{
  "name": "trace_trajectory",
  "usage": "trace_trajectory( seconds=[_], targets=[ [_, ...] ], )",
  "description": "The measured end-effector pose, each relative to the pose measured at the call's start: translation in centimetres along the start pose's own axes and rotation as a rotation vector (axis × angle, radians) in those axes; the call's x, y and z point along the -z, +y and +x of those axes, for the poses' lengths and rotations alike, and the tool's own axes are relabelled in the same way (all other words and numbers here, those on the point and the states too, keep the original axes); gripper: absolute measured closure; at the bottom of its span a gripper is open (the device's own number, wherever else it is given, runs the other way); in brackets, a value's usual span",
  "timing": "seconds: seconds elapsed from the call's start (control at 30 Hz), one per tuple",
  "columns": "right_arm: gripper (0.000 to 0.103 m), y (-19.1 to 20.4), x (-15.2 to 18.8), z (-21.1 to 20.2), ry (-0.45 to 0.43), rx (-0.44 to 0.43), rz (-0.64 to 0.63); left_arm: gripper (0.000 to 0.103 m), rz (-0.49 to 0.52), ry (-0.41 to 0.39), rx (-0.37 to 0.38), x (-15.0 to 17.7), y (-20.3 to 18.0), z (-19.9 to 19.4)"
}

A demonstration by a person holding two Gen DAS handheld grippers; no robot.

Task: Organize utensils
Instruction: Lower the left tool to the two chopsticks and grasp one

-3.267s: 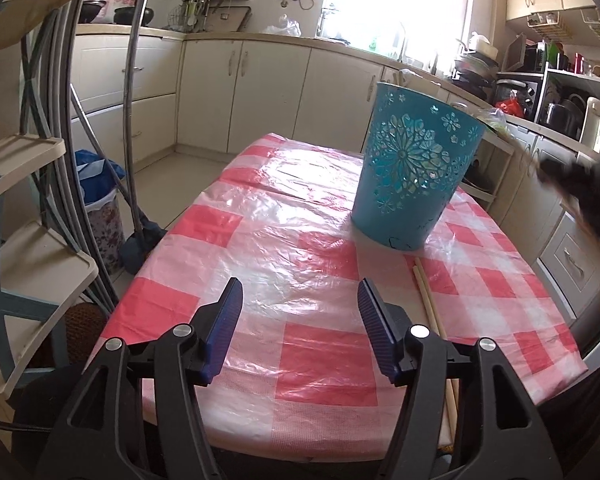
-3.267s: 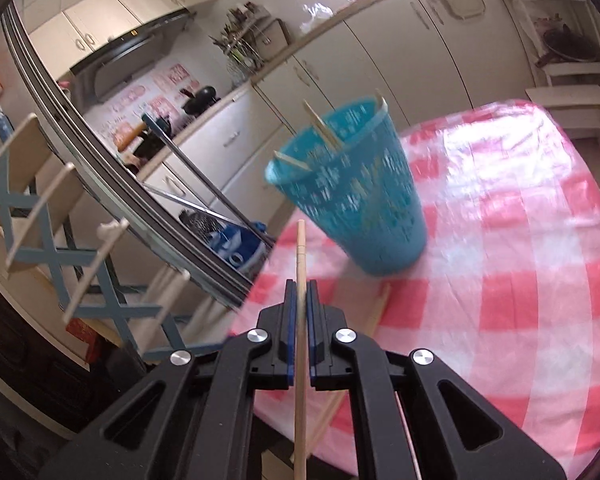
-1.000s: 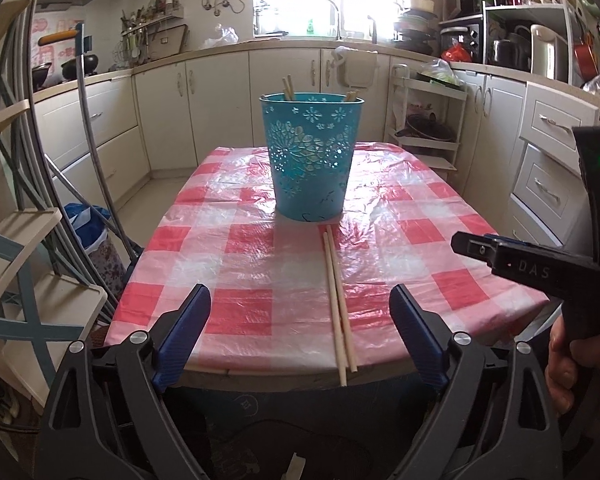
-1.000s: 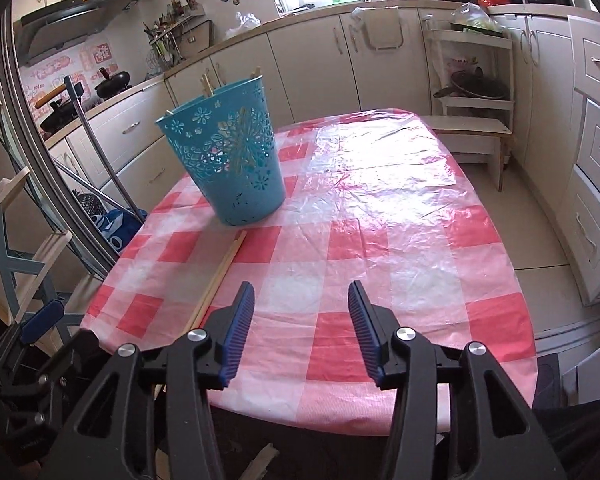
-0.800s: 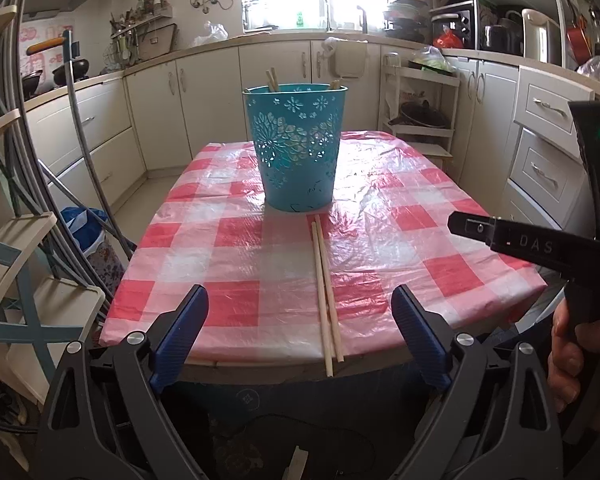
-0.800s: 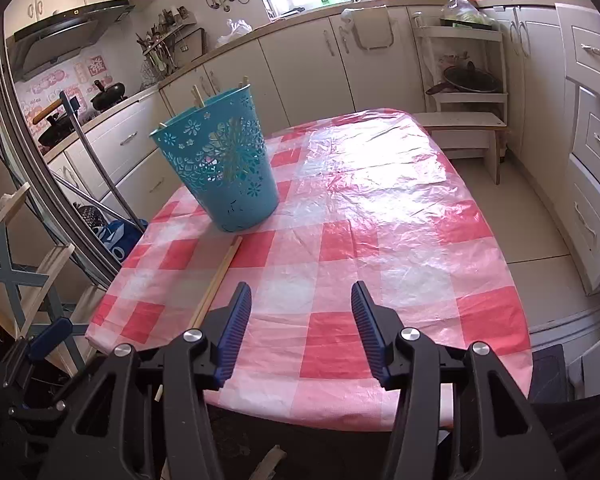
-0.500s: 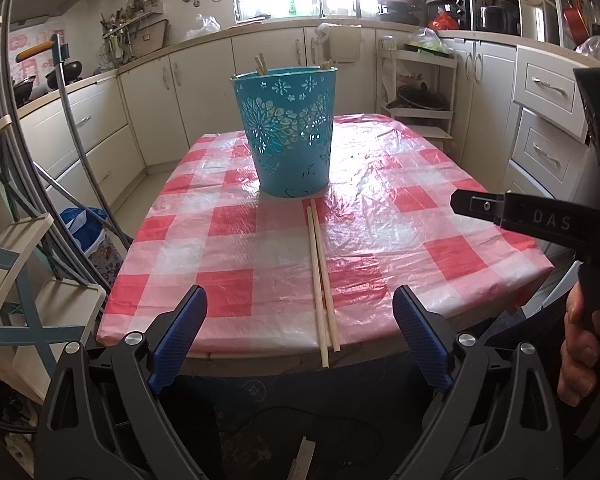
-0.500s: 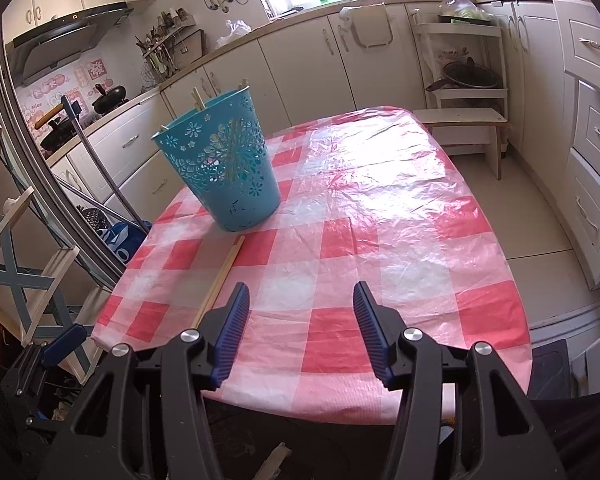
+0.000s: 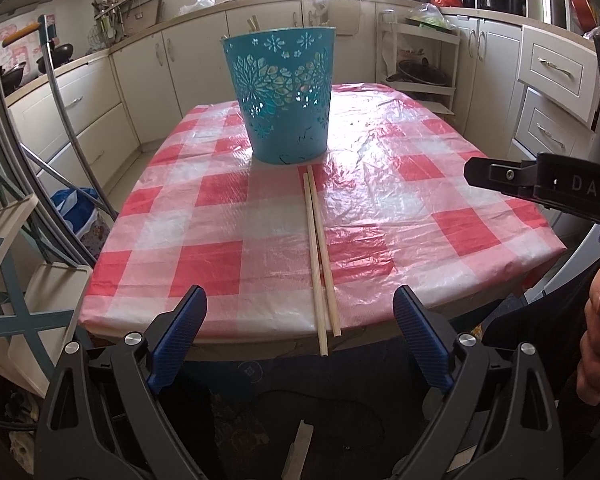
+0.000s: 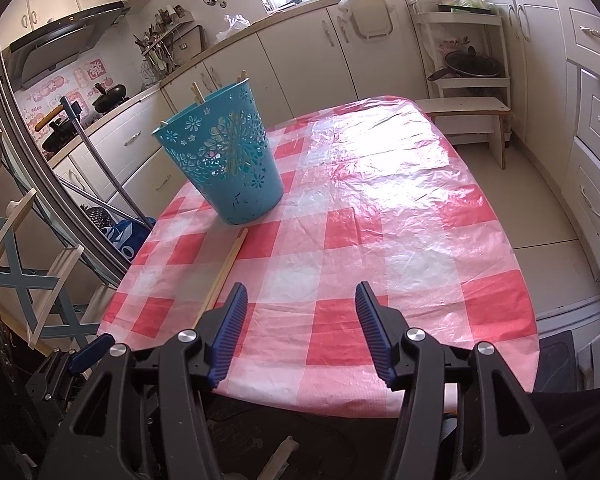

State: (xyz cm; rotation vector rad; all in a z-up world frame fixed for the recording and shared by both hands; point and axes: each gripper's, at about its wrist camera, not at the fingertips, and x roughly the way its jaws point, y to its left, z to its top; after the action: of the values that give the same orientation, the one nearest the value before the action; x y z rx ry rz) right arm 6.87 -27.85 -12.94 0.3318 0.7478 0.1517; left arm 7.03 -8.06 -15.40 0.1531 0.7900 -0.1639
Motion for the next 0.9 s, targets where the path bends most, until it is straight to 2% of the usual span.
trace_trajectory(
  seconds=[0.27,0.5,0.67,0.8,0.9],
  targets=[
    [0.047,0.0,0.1,0.3,0.018,-0.011,0.009,0.013,-0.016,0.046,0.020,0.2,0.2,1.8],
    [0.047,0.0,0.1,0.8,0.036,-0.013,0.019,0.013,-0.137,0.048,0.002,-2.6,2.7,5.5],
    [0.047,-0.3,-0.1,1.1,0.042,-0.017,0.031,0.014,-0.115,0.041,-0.043,-4.9,2.5,8.2],
    [0.047,-0.6,-0.2,1.4,0.050,-0.022,0.044,0.020,-0.124,0.070,-0.062,-6.2,2.7,10.3],
    [0.046,-0.8,-0.3,1.6,0.058,-0.028,0.057,0.020,-0.118,0.068,-0.075,-6.7,2.8,11.1]
  ],
)
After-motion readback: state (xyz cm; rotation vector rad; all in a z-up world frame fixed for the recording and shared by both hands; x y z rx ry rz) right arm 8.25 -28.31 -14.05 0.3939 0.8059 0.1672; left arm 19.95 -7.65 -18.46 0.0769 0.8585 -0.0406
